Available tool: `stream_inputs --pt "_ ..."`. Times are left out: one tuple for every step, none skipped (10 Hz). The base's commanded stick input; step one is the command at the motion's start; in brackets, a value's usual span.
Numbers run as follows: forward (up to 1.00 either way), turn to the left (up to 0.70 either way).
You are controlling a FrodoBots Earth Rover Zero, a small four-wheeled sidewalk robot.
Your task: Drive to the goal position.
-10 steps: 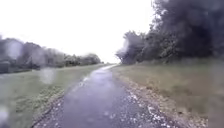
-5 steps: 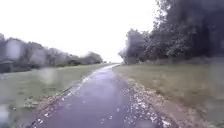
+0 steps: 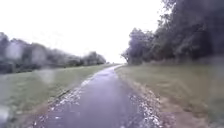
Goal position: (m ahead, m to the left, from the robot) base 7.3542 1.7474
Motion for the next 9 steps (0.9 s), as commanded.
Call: stream_inputs --pt "0.70 0.00" --pt "0.70 0.00" --pt "0.70 0.00" --pt "0.70 0.00" --pt "0.70 0.00" --pt "0.70 0.00" --pt "0.70 0.00" --pt "0.70 0.00" --pt "0.70 0.00"
